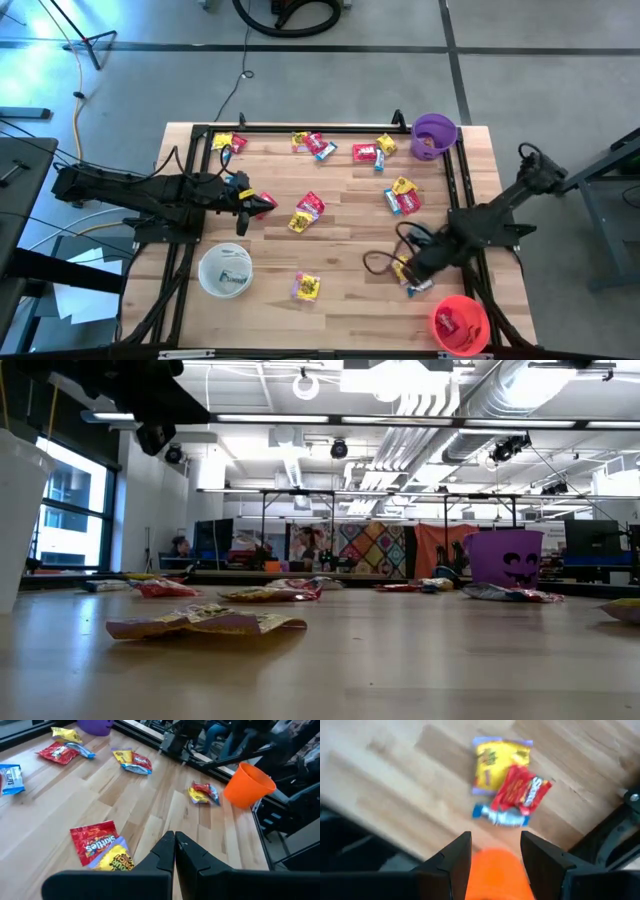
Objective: Sort candy
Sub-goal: Put the red candy into the orange bin
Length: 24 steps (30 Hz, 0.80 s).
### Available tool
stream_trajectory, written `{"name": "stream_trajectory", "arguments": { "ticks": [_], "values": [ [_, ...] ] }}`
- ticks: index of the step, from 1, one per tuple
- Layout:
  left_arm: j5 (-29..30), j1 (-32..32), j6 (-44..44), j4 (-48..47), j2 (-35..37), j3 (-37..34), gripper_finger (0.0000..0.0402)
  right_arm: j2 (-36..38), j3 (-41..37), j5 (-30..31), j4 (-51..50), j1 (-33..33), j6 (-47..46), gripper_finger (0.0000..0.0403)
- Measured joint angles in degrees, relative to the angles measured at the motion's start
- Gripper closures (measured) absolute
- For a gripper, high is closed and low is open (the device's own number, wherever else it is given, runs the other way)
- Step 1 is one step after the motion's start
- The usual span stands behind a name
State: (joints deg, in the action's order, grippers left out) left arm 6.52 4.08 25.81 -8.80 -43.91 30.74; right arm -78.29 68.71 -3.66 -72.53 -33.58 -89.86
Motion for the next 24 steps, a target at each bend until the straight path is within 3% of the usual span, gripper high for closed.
{"name": "stream_trajectory", "arguments": {
  "ticks": [9, 24],
  "values": [
    [0.0, 0.0, 0.7, 0.0, 0.0, 0.0, 0.0401, -4.3, -16.1, -4.4, 16.7, 7.2, -0.6, 0.0237],
    [0.1, 0.0, 0.9, 0.0, 0.0, 0.0, 0.0401, -17.2, -16.5, -6.5, 21.2, 7.3, -1.3, 0.0238]
  ]
}}
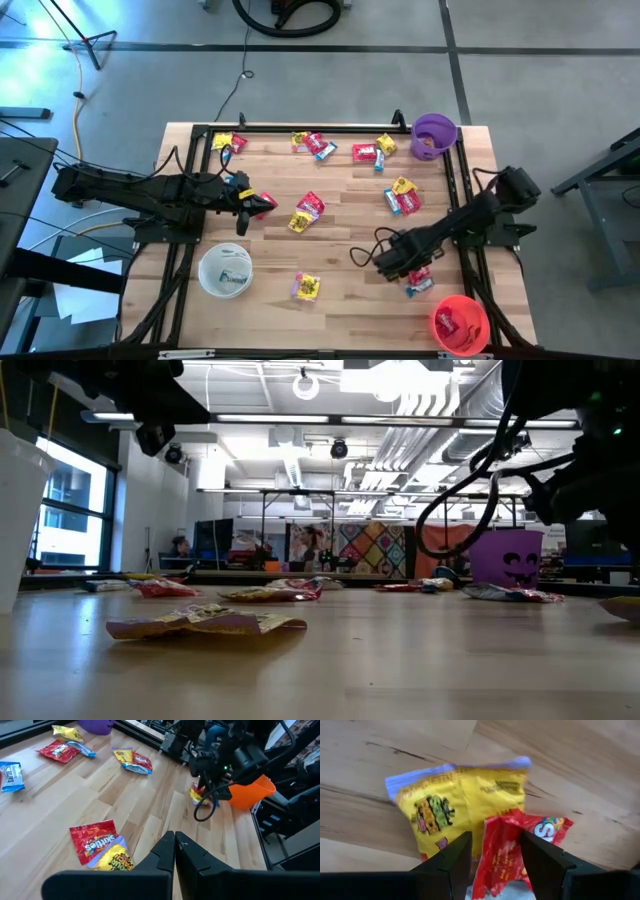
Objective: Sort candy
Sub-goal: Put the red candy into the orange bin
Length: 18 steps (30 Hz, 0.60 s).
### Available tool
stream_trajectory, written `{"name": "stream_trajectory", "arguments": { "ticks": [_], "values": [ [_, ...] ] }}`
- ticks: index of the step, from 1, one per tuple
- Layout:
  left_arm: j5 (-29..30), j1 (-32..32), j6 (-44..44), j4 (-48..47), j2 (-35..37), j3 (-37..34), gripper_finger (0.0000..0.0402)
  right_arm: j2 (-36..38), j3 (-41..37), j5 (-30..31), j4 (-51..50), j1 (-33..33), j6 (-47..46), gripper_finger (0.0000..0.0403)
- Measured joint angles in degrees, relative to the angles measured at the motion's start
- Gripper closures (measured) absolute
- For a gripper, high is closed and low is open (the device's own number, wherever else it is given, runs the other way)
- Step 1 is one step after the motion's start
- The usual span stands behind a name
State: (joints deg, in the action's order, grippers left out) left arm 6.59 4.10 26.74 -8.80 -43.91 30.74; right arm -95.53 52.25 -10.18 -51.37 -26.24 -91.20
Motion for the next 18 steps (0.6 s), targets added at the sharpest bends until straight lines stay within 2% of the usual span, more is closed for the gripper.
{"name": "stream_trajectory", "arguments": {
  "ticks": [7, 10, 16, 18],
  "values": [
    [0.0, 0.0, 0.0, 0.0, 0.0, 0.0, 0.0401, -1.6, 0.2, -0.4, -0.2, 0.0, 1.7, 0.0250],
    [0.0, 0.0, 0.0, 0.0, 0.0, 0.0, 0.0401, -1.3, 0.2, -0.3, -0.4, -0.2, 1.9, 0.0286],
    [0.0, 0.0, 0.0, 0.0, 0.0, 0.0, 0.0401, -0.4, 1.5, 0.7, -3.7, -0.6, 4.3, 0.0387],
    [0.0, 0.0, 0.0, 0.0, 0.0, 0.0, 0.0401, -0.1, 2.8, 0.7, -5.4, -0.5, 5.6, 0.0396]
  ]
}}
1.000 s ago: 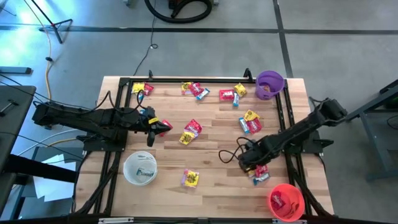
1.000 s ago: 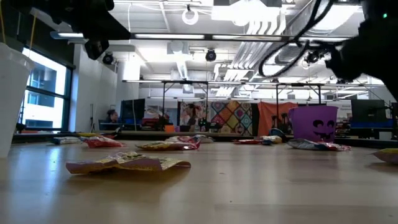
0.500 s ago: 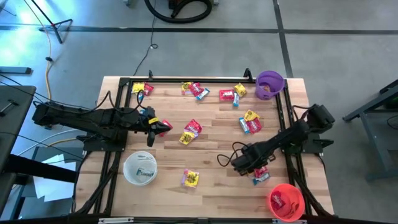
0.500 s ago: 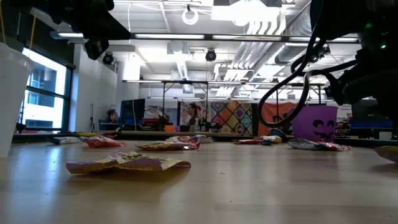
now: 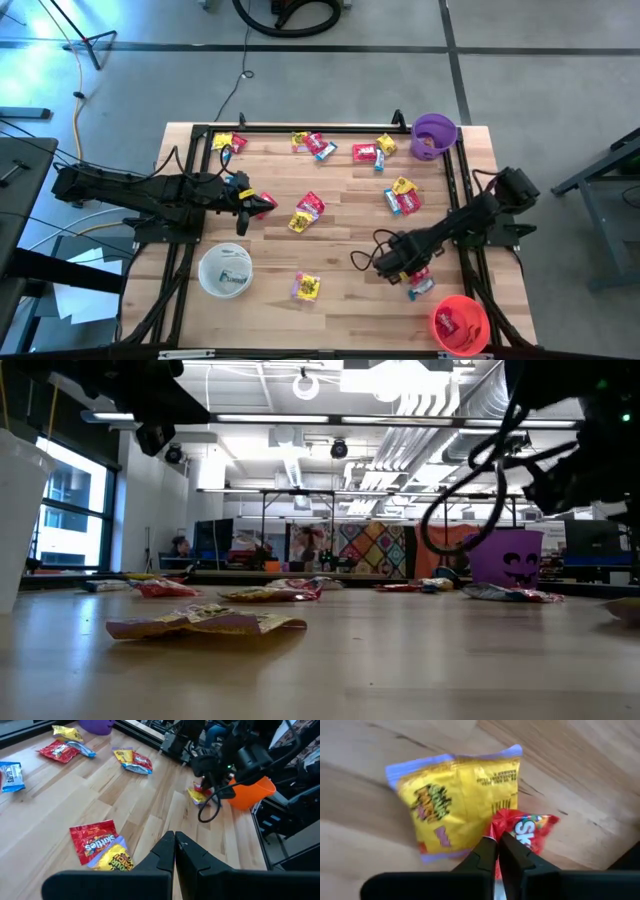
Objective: Sort candy
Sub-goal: Put the red candy into the orange bin
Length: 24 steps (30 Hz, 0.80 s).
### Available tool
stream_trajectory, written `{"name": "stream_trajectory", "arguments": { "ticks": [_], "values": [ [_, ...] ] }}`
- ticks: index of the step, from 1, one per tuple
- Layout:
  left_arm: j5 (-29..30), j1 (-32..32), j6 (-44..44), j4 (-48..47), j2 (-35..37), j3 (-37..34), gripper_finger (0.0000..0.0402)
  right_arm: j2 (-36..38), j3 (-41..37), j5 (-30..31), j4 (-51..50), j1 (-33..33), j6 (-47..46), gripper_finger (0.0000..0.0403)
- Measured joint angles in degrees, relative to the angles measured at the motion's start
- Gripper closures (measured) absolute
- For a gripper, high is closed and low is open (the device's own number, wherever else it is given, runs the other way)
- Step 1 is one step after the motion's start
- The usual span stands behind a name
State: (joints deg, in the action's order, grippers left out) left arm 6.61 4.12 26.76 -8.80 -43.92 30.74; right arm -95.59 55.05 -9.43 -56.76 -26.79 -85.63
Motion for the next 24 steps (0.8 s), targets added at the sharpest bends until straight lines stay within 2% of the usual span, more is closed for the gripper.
{"name": "stream_trajectory", "arguments": {
  "ticks": [6, 12, 17, 24],
  "values": [
    [0.0, 0.0, -0.3, 0.0, 0.0, 0.0, 0.0401, 2.1, 6.2, 0.0, -5.4, 0.0, 3.2, 0.0392],
    [0.0, 0.0, -0.3, 0.0, 0.0, 0.0, 0.0401, 7.1, 15.9, -1.0, -7.5, -3.6, 3.6, 0.0399],
    [0.0, 0.0, -0.4, 0.0, 0.0, 0.0, 0.0401, 9.4, 22.4, -6.2, -9.0, -10.0, -1.7, 0.0401],
    [0.0, 0.0, -0.4, 0.0, 0.0, 0.0, 0.0401, 9.3, 20.7, -13.1, -7.9, -21.2, -12.1, 0.0402]
  ]
}}
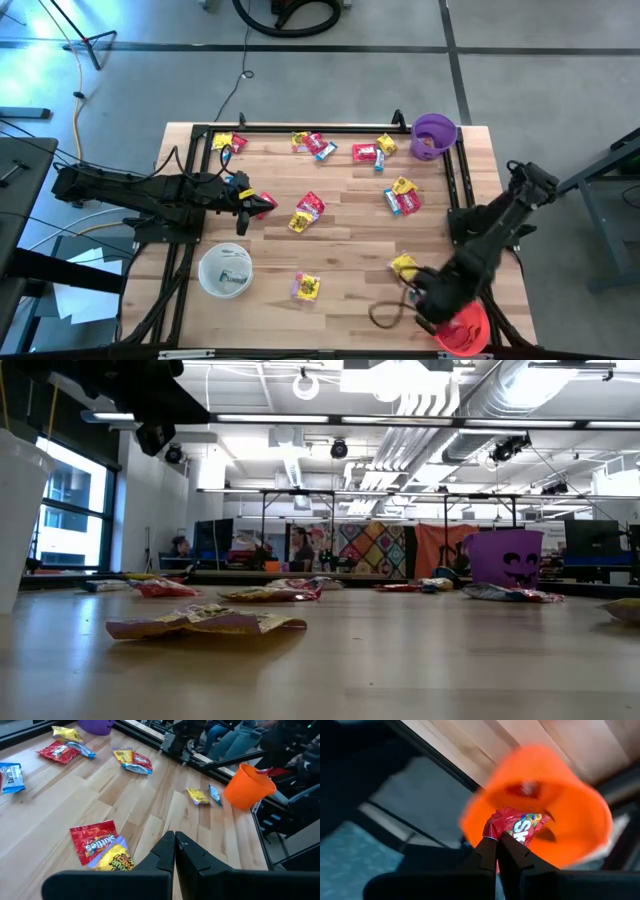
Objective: Sort candy
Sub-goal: Put the red candy into the orange bin, then put the white chocolate bar into the white bin
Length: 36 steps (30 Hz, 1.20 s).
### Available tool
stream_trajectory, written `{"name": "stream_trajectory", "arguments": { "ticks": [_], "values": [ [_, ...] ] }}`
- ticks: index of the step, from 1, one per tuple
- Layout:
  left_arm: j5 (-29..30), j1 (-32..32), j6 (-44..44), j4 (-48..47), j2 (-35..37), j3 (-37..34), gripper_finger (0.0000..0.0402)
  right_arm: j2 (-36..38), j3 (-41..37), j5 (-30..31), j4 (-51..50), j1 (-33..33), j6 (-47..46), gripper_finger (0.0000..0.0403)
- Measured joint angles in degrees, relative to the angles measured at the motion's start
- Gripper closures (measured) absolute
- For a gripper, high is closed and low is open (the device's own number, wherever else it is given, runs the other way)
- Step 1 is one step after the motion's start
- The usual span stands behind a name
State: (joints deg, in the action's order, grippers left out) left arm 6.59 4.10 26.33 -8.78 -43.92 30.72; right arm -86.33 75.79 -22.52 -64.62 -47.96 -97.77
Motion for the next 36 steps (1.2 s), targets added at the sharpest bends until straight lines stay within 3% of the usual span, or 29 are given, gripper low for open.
{"name": "stream_trajectory", "arguments": {
  "ticks": [3, 10, 15, 27, 36],
  "values": [
    [0.0, 0.0, 0.0, 0.0, 0.0, 0.0, 0.0401, 0.0, -3.3, -0.5, 3.6, -2.9, -3.7, 0.0402],
    [0.0, 0.0, -0.7, 0.0, 0.0, 0.0, 0.0401, -0.1, -16.1, -0.3, 24.2, -5.0, -7.8, 0.0402],
    [-0.6, 0.0, -0.5, 0.0, 0.0, 0.0, 0.0401, 0.0, -18.2, -0.2, 24.3, -4.9, -6.9, 0.0389],
    [-0.8, 0.0, -0.8, 0.0, 0.0, 0.0, 0.0401, 0.2, -6.5, -0.1, 8.6, -4.9, -2.7, 0.0307],
    [-0.7, 0.0, -1.1, 0.0, 0.0, 0.0, 0.0401, 0.2, 5.0, 8.3, -3.2, -3.6, 2.5, 0.0316]
  ]
}}
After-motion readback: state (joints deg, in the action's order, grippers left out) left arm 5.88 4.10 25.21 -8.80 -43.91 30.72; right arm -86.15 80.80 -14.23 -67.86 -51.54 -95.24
